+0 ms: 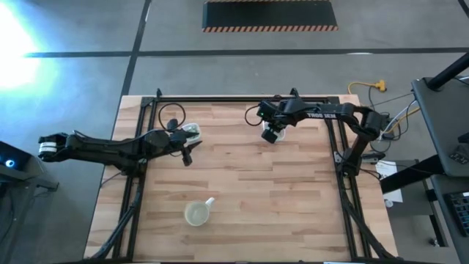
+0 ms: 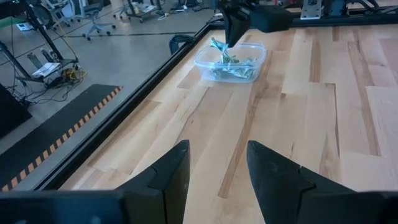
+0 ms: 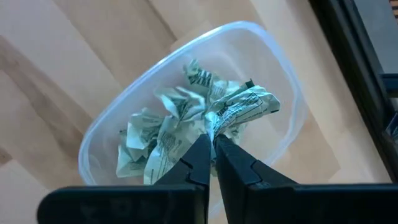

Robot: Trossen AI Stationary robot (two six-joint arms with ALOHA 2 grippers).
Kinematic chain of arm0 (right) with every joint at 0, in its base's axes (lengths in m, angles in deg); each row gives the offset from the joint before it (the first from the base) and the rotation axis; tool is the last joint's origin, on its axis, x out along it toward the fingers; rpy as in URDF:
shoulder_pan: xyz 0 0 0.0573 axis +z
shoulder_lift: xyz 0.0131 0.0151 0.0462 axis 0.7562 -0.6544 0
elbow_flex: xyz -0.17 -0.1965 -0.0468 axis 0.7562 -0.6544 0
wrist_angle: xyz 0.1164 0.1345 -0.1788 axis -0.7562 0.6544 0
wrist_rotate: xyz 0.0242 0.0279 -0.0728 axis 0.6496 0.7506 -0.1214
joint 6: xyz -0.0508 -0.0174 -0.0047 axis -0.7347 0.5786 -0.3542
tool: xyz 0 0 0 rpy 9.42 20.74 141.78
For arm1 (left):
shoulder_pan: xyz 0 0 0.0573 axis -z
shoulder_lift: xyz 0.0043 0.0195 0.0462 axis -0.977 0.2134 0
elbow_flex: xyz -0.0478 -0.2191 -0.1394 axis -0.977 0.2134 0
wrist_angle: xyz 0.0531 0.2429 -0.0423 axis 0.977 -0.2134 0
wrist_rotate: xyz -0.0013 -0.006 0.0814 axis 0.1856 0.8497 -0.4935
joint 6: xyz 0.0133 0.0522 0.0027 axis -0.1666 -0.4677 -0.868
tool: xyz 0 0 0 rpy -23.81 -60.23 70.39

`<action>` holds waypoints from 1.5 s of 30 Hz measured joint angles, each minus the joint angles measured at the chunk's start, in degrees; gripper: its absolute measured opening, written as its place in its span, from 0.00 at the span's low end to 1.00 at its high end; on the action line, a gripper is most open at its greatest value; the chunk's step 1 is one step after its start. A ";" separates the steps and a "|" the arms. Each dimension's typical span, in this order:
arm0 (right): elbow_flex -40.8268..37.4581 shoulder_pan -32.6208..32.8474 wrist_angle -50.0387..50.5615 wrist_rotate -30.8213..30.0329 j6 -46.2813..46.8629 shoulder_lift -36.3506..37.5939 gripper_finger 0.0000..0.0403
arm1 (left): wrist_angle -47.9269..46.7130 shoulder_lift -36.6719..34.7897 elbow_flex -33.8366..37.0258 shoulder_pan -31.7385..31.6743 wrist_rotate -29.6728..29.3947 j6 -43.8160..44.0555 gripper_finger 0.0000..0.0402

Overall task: Pick and place items into bin
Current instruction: Put the green stevia packet into the rectangular transparent bin, then return to Home Position

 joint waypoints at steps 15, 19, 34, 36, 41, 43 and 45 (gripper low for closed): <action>-0.39 -0.02 0.41 0.02 -1.01 0.54 0.34 | 0.01 0.00 0.00 0.00 0.00 -0.04 0.36; 0.78 0.04 0.31 0.02 -1.85 0.81 0.38 | 0.94 0.00 0.00 0.00 0.00 -0.07 0.36; -3.41 6.45 -10.55 0.35 -13.12 11.98 0.37 | 5.93 -0.02 0.48 -0.02 0.83 -0.18 0.36; -7.19 7.61 -15.13 1.08 -14.31 15.50 0.37 | 6.04 -0.02 0.50 -0.02 0.82 -0.15 0.36; -18.99 9.36 -30.11 8.34 -17.38 25.39 0.38 | 8.69 0.00 0.48 0.00 0.96 -0.13 0.36; -23.76 9.44 -37.14 12.75 -17.98 28.94 0.37 | 11.14 -0.02 0.66 0.00 1.55 -0.11 0.36; -28.35 9.44 -43.31 17.64 -18.90 32.18 0.37 | 11.71 -0.02 0.74 0.00 3.35 -0.13 0.36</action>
